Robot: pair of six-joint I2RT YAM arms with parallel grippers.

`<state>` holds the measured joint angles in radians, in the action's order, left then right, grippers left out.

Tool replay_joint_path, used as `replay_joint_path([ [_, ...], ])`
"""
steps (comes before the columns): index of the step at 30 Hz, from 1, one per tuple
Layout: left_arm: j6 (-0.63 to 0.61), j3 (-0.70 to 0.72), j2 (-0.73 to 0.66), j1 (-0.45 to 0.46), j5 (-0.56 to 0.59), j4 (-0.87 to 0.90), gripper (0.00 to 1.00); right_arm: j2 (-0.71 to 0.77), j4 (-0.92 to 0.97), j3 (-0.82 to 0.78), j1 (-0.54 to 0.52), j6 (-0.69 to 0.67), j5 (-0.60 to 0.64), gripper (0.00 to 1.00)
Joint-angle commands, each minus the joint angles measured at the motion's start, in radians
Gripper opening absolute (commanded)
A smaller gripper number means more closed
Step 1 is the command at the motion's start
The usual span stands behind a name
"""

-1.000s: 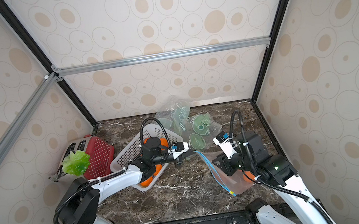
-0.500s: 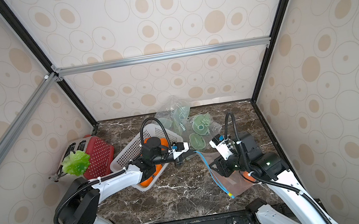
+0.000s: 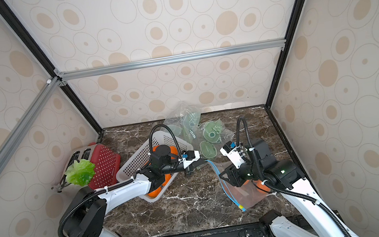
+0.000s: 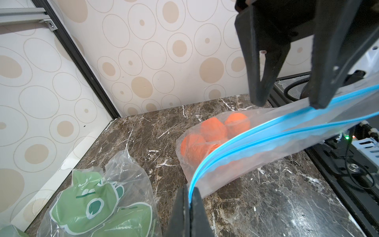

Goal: Open the zip-top bag and take out the orange
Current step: Open the zipper of the food storage bag at the center of the board.

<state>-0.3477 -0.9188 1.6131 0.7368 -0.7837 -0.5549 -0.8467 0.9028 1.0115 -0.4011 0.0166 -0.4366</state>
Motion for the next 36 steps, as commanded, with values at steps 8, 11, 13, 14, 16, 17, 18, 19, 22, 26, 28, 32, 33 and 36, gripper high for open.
replay_joint_path([
  [8,-0.001,-0.034,-0.001,0.001,-0.016,-0.002,0.0,-0.074,0.05,0.025,-0.041,-0.044,0.041,0.25],
  [11,-0.003,-0.03,-0.004,0.002,-0.013,-0.001,0.0,-0.084,0.056,0.031,-0.043,-0.053,0.054,0.05],
  [13,-0.001,-0.026,-0.012,0.001,0.0,0.005,0.17,-0.084,0.049,0.032,-0.043,-0.049,0.059,0.0],
  [14,0.005,-0.025,-0.015,0.002,0.012,0.007,0.37,-0.085,0.047,0.033,-0.043,-0.042,0.06,0.0],
  [16,0.028,-0.018,-0.038,0.001,0.058,0.012,0.71,-0.088,0.03,0.03,-0.044,-0.02,0.069,0.0],
  [17,0.057,-0.007,-0.053,0.001,0.097,-0.006,0.86,-0.087,0.015,0.025,-0.043,-0.003,0.075,0.0],
  [18,0.107,0.01,-0.069,0.001,0.157,-0.045,0.98,-0.085,-0.01,0.012,-0.044,0.016,0.081,0.0],
  [19,0.158,0.023,-0.084,0.001,0.223,-0.084,0.99,-0.083,-0.042,-0.007,-0.043,0.037,0.083,0.0],
  [22,0.288,0.015,-0.132,0.001,0.387,-0.067,0.99,-0.058,-0.178,-0.085,-0.044,0.097,0.052,0.0],
  [26,0.4,0.028,-0.2,0.0,0.422,-0.046,0.99,-0.012,-0.436,-0.224,-0.043,0.207,-0.013,0.0],
  [28,0.422,0.034,-0.225,0.0,0.342,-0.03,0.99,-0.013,-0.56,-0.279,-0.046,0.264,-0.017,0.0],
  [32,0.523,0.013,-0.27,0.001,0.263,0.079,0.76,-0.076,-0.758,-0.36,-0.067,0.353,0.033,0.0],
  [33,0.544,0.02,-0.275,0.0,0.246,0.088,0.69,-0.1,-0.787,-0.37,-0.075,0.366,0.043,0.0],
  [36,0.605,0.059,-0.271,0.007,0.2,0.086,0.51,-0.155,-0.841,-0.388,-0.101,0.374,0.081,0.0],
])
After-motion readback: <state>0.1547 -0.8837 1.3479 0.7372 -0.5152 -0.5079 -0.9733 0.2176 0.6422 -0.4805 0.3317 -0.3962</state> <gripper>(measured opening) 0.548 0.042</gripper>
